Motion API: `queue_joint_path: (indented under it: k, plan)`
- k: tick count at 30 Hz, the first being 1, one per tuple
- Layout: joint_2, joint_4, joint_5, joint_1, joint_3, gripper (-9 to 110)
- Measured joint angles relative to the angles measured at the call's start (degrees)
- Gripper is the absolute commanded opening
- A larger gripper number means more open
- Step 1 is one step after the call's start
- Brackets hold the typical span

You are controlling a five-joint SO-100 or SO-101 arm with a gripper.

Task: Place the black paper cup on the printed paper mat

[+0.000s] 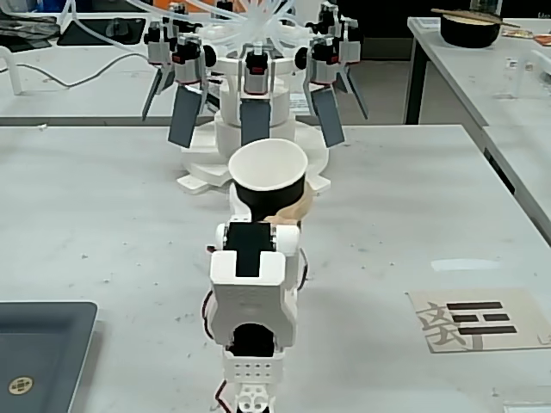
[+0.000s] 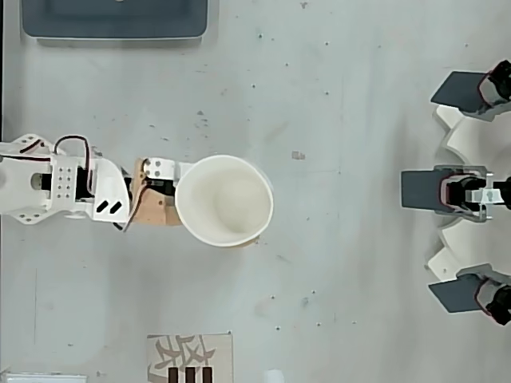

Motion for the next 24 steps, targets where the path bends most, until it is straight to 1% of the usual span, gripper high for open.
queue_joint_path:
  k: [8,24]
  plan:
    - [0.53,-1.32,0.00,7.21,2.20,2]
    - [0.53,-1.85,0.00,30.06,2.29,6]
